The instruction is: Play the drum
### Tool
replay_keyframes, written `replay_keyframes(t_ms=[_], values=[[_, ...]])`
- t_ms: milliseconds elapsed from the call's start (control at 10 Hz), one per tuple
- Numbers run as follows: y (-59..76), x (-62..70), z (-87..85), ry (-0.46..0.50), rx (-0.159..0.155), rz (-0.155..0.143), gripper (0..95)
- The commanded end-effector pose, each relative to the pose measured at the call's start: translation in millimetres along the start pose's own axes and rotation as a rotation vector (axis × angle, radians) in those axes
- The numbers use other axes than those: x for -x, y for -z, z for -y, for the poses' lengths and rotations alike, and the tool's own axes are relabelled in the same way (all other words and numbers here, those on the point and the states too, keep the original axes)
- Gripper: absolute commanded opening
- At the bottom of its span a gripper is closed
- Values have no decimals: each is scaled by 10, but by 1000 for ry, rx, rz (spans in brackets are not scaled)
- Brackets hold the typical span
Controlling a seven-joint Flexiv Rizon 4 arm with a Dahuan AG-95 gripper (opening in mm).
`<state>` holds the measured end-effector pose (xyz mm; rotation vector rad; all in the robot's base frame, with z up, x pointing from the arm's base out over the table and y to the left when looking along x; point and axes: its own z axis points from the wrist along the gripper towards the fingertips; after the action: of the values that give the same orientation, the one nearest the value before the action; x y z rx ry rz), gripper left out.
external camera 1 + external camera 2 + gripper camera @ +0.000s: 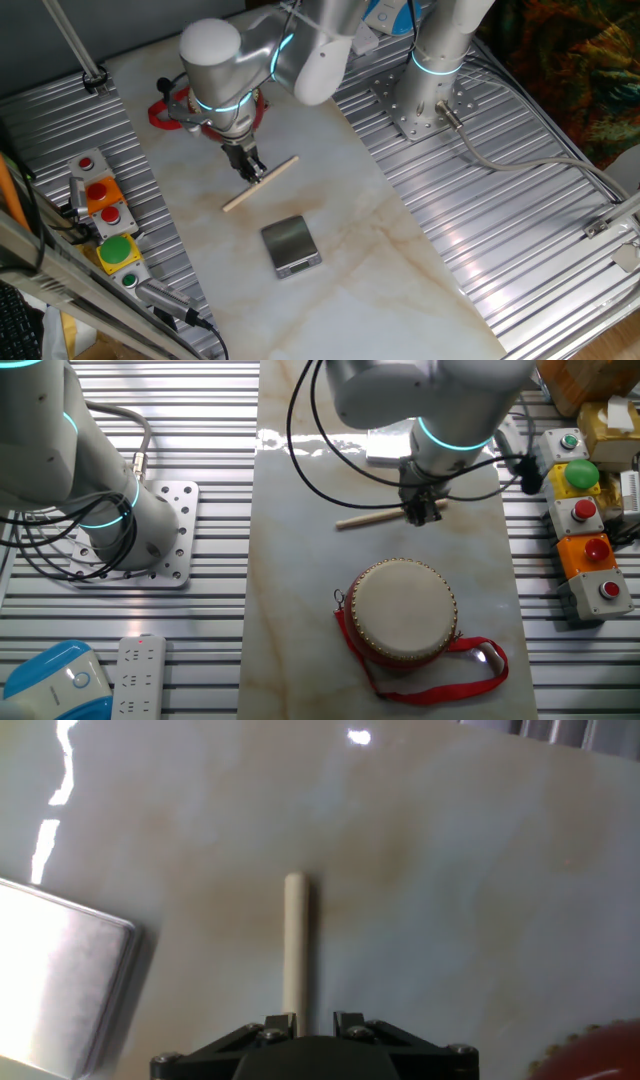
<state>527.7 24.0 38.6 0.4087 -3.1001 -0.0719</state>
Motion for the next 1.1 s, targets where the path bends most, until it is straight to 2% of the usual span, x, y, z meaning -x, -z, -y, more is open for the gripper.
replay_keyframes(t_ms=[100, 200, 300, 400, 800, 1100], values=[[122, -23, 113, -16, -31, -17, 190], [174, -34, 151, -19, -35, -29, 0], [205, -41, 171, -30, -37, -29, 0], [287, -64, 219, -72, -34, -45, 0], [375, -95, 259, -187, -26, -54, 0], [396, -104, 246, -185, -25, -56, 0]])
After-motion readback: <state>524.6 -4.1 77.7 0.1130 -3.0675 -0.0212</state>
